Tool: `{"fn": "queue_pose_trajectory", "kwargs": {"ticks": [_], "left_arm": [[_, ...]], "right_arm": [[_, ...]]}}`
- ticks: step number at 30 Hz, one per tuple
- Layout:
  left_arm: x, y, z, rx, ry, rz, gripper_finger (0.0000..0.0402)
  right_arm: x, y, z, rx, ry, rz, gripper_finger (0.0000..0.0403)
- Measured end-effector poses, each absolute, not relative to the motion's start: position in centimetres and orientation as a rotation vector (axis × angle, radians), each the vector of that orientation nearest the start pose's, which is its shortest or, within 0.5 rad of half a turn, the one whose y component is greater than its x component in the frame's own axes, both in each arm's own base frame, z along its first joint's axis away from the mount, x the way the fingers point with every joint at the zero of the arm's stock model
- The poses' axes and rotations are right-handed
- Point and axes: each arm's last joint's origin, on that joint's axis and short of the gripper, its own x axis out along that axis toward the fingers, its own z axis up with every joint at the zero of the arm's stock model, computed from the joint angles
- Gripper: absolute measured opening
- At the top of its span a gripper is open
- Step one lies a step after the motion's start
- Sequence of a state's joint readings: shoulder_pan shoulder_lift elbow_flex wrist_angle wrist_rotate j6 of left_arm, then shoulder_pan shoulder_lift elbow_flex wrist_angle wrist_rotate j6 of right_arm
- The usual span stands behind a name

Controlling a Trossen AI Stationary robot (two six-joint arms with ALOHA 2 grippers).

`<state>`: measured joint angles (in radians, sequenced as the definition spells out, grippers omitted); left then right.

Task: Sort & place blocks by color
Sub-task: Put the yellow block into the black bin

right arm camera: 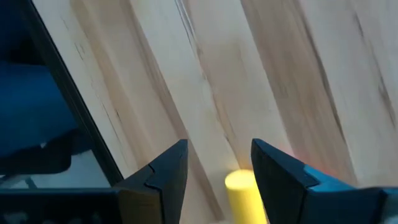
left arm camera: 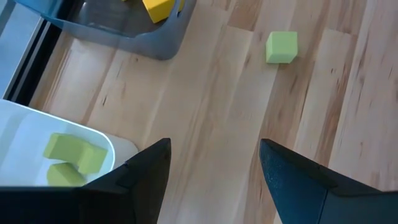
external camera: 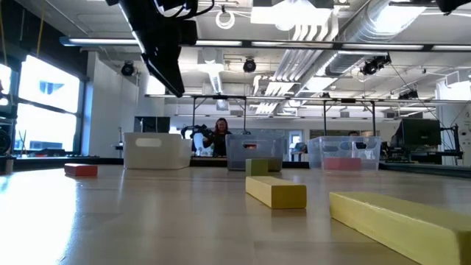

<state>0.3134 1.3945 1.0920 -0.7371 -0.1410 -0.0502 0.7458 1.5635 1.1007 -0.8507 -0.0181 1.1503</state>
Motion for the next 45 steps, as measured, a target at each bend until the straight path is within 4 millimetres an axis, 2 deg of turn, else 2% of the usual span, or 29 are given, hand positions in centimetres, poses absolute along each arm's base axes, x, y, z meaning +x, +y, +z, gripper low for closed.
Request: {"fn": "queue_pose_trajectory", "kwargs": {"ticks": [8, 17, 25, 35, 41, 45], "left_arm": [[26.1, 8.9, 26.5, -0.134, 1.023, 0.439, 0.0232], [26.3, 8.9, 26.6, -0.132, 0.996, 0.441, 0.0232], [26.3, 8.9, 26.7, -0.131, 0.992, 0.441, 0.0232], [26.3, 8.9, 26.7, -0.114, 0.995, 0.431, 0.0232], [26.3, 8.9, 26.7, -0.115, 0.995, 0.431, 0.0232], [26.3, 8.9, 26.7, -0.115, 0.995, 0.432, 0.0232]], "right_arm": [[18.8, 20.8, 21.6, 0.428, 1.482, -0.187, 0.0163], [16.2, 22.3, 21.5, 0.325, 1.543, -0.134, 0.0163], [15.0, 23.0, 21.5, 0.269, 1.536, -0.106, 0.0163], [14.9, 23.1, 21.4, 0.235, 1.469, -0.124, 0.0163], [15.8, 22.9, 21.5, 0.282, 1.450, -0.121, 0.0163], [16.4, 22.6, 21.5, 0.252, 1.444, -0.086, 0.0163]]}}
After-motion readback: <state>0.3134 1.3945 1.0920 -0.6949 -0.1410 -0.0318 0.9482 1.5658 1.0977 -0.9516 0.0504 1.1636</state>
